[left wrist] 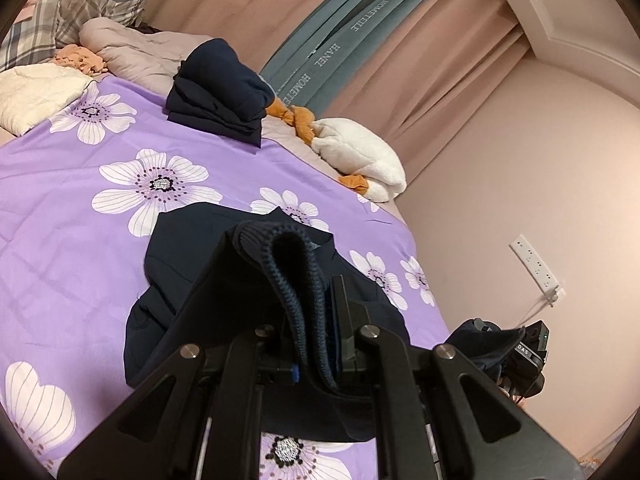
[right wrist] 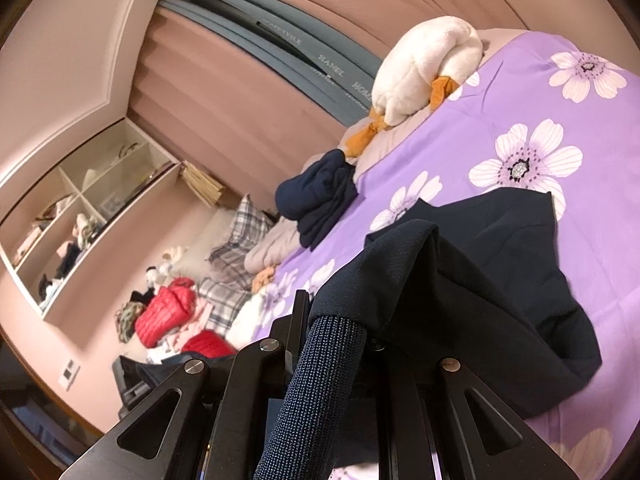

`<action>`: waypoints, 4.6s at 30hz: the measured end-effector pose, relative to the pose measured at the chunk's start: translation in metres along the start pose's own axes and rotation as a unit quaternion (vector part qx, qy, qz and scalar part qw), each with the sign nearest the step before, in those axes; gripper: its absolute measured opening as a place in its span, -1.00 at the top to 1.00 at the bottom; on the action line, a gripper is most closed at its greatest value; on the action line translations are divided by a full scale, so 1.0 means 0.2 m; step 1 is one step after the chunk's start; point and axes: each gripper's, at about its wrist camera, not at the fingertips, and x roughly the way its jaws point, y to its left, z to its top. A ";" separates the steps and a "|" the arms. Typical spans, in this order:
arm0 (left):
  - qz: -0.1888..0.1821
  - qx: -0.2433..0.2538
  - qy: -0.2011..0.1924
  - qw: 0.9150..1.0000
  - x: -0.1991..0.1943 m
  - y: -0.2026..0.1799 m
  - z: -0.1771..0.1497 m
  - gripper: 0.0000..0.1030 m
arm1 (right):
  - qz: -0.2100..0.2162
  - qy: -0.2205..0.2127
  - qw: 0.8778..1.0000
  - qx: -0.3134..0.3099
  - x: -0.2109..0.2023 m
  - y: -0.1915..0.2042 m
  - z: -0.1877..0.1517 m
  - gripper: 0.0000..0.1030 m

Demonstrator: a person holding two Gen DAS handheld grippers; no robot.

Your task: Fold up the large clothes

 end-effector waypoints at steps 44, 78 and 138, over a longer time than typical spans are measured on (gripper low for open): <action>0.106 -0.045 0.105 0.988 0.81 0.44 0.09 0.78 | -0.143 0.061 0.987 0.033 0.38 -0.47 0.07 0.73; 0.254 0.021 0.146 0.956 1.68 0.51 0.54 0.71 | -0.228 0.056 0.971 0.052 0.84 -0.70 0.50 0.73; 0.191 0.187 0.209 0.941 1.18 0.32 -0.19 -0.58 | -0.329 0.158 0.893 -0.264 0.56 -0.27 -0.16 -0.40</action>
